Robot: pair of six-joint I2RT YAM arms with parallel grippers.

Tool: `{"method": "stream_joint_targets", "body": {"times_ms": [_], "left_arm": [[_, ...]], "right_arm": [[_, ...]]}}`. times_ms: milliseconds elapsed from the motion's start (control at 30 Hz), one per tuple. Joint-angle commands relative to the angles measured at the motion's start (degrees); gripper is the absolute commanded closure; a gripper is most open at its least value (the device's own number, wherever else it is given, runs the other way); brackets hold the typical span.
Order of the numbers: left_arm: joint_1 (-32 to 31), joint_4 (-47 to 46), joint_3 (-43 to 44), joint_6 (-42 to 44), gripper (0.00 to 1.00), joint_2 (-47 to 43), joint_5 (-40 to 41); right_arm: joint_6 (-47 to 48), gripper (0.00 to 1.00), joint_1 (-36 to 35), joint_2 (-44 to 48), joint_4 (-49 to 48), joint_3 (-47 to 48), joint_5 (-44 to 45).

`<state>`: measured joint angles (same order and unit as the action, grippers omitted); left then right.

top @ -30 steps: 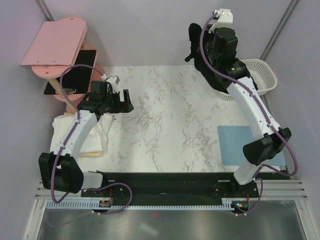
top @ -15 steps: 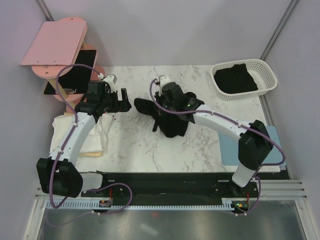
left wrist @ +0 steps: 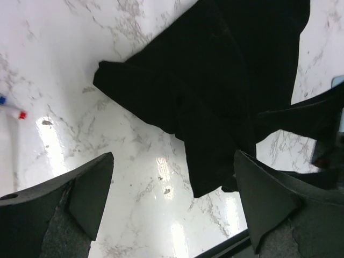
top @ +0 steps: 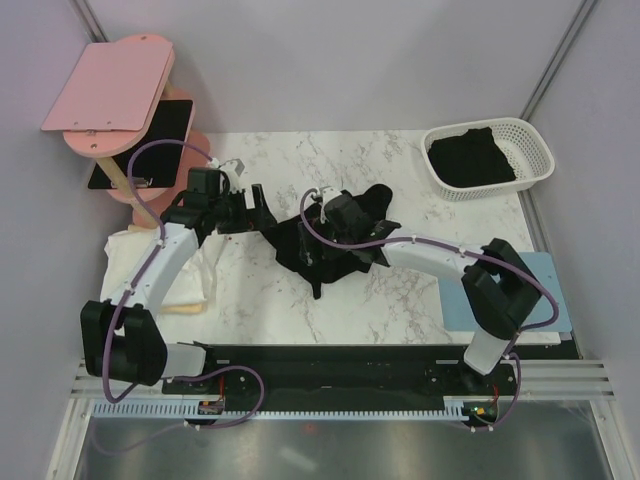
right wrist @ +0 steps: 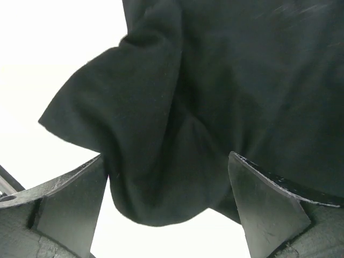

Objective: Fold and stack the t-shirts
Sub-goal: Move the tshirt to the center of the board

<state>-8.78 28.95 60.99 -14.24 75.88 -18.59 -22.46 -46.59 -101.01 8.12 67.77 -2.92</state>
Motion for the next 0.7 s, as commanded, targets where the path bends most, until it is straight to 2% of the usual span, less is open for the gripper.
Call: {"method": "stream_joint_targets", "body": {"times_ms": [0,167,300,400,500,667], "left_arm": [[-1.94,-1.62,-1.23,-4.65,0.0,1.82,-1.19],[-4.05,-2.49,-2.72,-7.91,0.01,4.97,-2.24],[-8.52,-5.48,-3.69,-10.37,0.1,7.88,-4.0],[-11.95,-4.26,-2.38,-10.9,0.11,10.95,-0.32],[-12.75,-2.5,-2.19,-12.04,0.08,12.45,4.51],[-12.84,-0.12,-3.42,-13.36,0.07,9.48,14.36]], "right_arm": [[1.27,0.02,0.71,9.77,-2.67,-1.41,7.48],[1.1,0.02,3.34,15.92,-2.41,-4.92,8.81],[1.28,0.02,5.19,18.74,-2.06,-6.77,9.94],[1.1,0.02,6.77,20.85,-1.53,-8.0,9.95],[1.19,0.02,8.17,22.96,-1.18,-9.23,9.86],[1.63,0.02,9.5,24.46,-0.74,-11.16,9.16]]}}
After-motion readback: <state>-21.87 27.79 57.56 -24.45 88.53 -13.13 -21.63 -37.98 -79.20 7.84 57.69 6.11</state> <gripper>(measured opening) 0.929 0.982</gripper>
